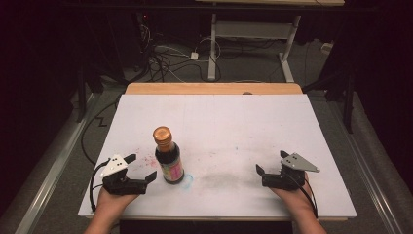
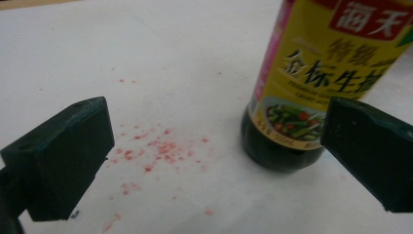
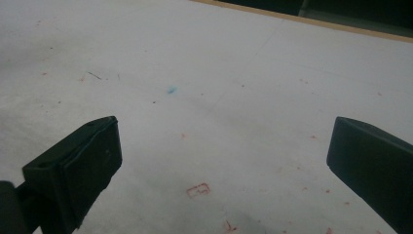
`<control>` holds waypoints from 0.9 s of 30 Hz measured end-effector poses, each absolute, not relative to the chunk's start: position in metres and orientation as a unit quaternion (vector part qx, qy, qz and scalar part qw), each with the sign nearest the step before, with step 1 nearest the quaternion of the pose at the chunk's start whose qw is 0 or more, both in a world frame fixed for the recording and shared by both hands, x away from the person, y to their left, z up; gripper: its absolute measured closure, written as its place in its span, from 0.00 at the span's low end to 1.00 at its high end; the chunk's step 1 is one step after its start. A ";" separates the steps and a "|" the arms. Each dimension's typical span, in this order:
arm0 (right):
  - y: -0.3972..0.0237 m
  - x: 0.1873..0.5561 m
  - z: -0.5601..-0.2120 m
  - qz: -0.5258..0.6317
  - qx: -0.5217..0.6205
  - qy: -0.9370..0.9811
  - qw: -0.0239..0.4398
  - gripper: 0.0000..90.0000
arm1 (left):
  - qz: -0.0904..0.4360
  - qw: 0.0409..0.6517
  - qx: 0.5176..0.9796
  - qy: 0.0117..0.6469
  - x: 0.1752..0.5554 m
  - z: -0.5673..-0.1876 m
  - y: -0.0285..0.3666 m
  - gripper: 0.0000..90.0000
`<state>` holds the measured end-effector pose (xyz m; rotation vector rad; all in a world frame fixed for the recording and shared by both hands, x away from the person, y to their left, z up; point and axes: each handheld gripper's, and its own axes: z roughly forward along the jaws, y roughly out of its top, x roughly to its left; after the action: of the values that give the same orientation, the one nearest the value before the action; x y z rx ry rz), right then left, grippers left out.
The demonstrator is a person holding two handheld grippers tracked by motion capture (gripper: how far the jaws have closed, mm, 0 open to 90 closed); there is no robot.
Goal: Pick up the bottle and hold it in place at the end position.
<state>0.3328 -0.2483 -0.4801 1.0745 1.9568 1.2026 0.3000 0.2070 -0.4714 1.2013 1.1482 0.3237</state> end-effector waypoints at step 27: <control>-0.254 0.323 -0.471 0.453 0.405 0.731 0.310 0.00 | 0.105 0.684 0.559 0.457 0.306 -0.461 0.153 0.00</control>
<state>0.3233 -0.2539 -0.4712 1.0692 1.9319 1.1960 0.3062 0.1526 -0.4607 1.2522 1.0246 0.2346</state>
